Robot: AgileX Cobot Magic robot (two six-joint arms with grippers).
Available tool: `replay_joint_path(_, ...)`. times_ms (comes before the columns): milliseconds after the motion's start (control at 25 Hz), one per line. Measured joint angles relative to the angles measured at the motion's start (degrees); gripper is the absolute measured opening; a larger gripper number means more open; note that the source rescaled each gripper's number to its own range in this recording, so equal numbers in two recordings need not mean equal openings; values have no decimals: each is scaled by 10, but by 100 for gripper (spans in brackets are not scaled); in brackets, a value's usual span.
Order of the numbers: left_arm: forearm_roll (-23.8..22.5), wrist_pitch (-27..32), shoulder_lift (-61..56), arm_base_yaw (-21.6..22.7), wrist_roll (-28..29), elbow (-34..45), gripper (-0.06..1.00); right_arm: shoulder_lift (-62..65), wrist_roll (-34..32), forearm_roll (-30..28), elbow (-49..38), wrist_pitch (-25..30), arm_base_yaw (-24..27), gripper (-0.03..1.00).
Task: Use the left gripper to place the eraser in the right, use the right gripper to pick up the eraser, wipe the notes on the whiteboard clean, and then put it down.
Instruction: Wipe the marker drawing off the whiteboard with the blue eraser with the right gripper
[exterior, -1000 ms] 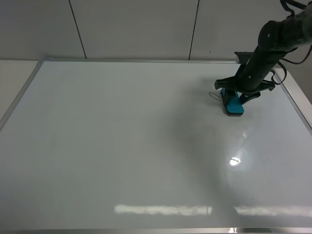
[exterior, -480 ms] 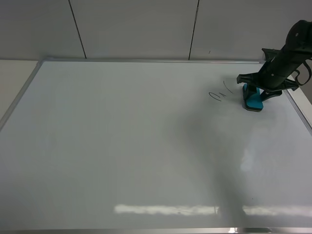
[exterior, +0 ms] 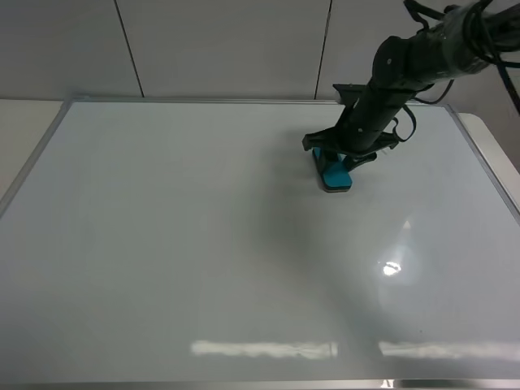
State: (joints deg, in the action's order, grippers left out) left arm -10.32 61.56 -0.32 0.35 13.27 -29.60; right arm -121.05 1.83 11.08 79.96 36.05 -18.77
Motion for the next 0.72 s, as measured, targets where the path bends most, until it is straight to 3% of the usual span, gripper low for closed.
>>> replay_joint_path(240, 0, 0, 0, 0, 0, 0, 100, -8, -23, -47, 26, 17, 12, 0)
replay_joint_path(720, 0, 0, 0, 0, 0, 0, 100, -8, -23, -57, 30, 19, 157, 0)
